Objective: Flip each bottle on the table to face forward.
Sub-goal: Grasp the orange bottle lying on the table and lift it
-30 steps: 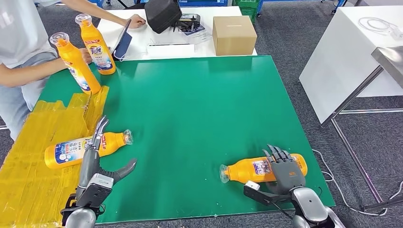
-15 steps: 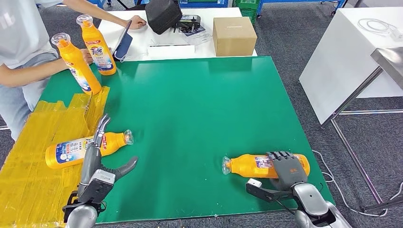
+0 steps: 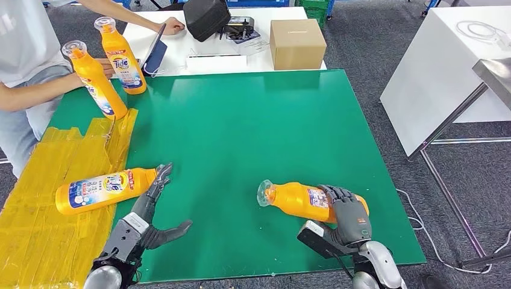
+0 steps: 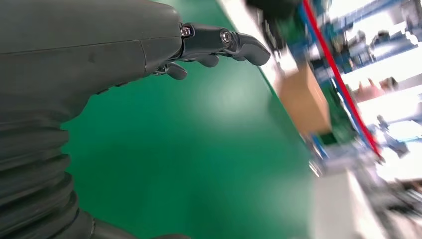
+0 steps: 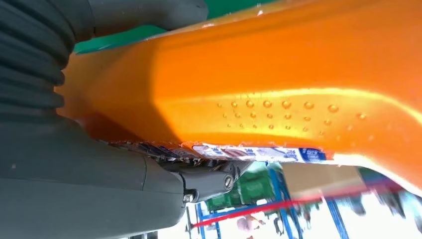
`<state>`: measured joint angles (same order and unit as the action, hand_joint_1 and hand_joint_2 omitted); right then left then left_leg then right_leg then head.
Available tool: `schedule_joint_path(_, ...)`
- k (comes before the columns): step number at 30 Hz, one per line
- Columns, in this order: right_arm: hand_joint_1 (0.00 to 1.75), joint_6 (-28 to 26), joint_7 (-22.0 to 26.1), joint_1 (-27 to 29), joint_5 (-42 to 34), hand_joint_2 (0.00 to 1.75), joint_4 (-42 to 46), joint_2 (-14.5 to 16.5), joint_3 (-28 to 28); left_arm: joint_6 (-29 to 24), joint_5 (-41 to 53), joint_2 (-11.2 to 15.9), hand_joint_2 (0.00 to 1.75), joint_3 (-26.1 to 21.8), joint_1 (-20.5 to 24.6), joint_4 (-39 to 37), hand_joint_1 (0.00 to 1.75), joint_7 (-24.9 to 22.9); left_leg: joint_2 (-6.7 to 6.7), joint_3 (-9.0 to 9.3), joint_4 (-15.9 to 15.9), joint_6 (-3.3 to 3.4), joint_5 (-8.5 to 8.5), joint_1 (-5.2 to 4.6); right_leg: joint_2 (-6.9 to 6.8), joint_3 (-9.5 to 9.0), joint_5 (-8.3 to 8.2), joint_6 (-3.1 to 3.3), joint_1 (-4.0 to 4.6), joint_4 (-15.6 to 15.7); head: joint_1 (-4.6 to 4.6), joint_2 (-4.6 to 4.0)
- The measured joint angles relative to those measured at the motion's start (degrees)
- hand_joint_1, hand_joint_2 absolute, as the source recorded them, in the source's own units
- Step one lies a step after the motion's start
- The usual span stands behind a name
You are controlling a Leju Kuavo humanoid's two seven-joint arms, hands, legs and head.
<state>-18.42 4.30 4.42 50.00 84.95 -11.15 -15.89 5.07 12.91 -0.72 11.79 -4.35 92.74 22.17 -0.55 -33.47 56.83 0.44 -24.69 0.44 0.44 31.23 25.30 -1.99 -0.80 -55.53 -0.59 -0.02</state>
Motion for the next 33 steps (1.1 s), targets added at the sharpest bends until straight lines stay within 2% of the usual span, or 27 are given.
schedule_joint_path(3,1.75,-3.1,4.8,0.3,-5.3,1.75,1.8,3.1,0.7,5.8,-8.3,0.0,1.75,1.1,-0.1,0.0,0.00,-0.9,0.02,-0.04,0.0,0.00,0.00,0.00,0.01,0.05,0.00,0.00,0.00,0.0,0.01,0.00)
schedule_joint_path(7,1.75,-4.5,8.4,0.2,-10.0,1.75,3.1,6.5,0.7,8.6,-15.0,0.1,1.75,2.3,0.3,0.0,0.00,-1.9,-0.01,-0.04,0.0,0.00,-0.01,0.00,0.00,0.06,0.00,0.00,0.00,0.0,-0.01,0.00)
schedule_joint_path(13,1.75,-3.5,10.6,-0.4,-13.7,1.75,3.3,9.3,0.4,8.3,-17.6,0.2,1.75,3.4,1.3,0.0,0.00,-2.4,0.00,-0.05,0.0,0.00,0.00,0.00,0.00,0.04,0.00,0.00,0.00,0.0,0.01,0.00)
schedule_joint_path(22,1.75,0.6,12.1,-3.5,-17.7,1.75,0.4,12.5,-3.4,7.4,-19.5,0.2,1.75,5.0,3.8,0.0,0.00,-3.1,0.00,-0.07,0.0,-0.01,0.01,0.00,0.00,0.07,0.00,0.01,0.01,0.0,0.01,0.00)
schedule_joint_path(33,1.75,6.1,13.7,-12.3,-28.6,1.75,-9.8,17.9,-10.7,4.4,-17.8,0.0,1.75,9.8,8.0,-1.0,0.00,-1.8,0.00,-0.08,0.0,-0.02,0.04,0.00,0.00,0.08,-0.01,0.00,0.00,0.0,0.01,0.00)
